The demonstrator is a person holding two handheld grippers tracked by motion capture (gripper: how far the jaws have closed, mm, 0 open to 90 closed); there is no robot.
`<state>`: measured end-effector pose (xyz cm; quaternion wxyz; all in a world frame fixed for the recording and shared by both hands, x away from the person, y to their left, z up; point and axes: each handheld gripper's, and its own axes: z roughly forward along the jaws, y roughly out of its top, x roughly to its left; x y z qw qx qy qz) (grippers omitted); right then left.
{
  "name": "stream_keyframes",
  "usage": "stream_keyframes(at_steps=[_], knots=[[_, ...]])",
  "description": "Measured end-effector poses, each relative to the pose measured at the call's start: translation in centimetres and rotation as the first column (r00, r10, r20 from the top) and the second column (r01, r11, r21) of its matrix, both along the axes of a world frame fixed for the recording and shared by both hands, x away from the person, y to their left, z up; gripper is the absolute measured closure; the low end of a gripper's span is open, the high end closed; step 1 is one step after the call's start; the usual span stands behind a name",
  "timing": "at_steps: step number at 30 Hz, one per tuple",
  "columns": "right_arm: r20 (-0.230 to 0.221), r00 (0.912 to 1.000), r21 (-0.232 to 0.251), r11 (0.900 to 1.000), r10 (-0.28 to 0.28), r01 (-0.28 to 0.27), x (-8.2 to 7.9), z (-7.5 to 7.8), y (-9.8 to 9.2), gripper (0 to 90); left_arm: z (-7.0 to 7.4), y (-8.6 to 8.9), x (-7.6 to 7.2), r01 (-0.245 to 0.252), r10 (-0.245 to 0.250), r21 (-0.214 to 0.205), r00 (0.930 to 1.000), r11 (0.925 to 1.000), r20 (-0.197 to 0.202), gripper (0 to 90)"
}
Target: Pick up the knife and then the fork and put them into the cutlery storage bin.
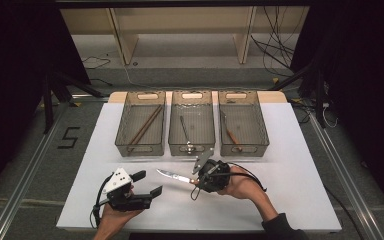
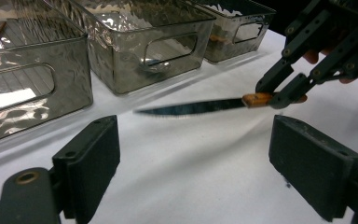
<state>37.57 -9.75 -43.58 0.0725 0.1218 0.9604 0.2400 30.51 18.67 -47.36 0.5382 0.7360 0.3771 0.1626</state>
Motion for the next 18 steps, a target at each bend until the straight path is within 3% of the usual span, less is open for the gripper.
stream_keyframes(at_steps=[12, 14, 18], knots=[[0.046, 0.996, 0.08, 0.9941, -0.077, 0.073, 0.4, 2.3, -1.8, 76.9, 0.1, 0.1, -0.1, -0.011, 0.011, -0.009, 0.9998, 0.9999, 0.016, 16.3], [0.042, 0.9944, 0.109, 0.9899, -0.096, 0.091, 0.8, 2.8, -2.3, 76.9, 0.1, 0.1, -0.1, -0.009, 0.009, -0.008, 0.9998, 0.9999, 0.017, 16.3], [0.045, 0.985, 0.178, 0.9717, -0.166, 0.156, 1.8, 3.9, -3.5, 76.9, 0.1, 0.1, -0.1, -0.011, 0.011, -0.011, 0.9998, 0.9999, 0.016, 16.3]])
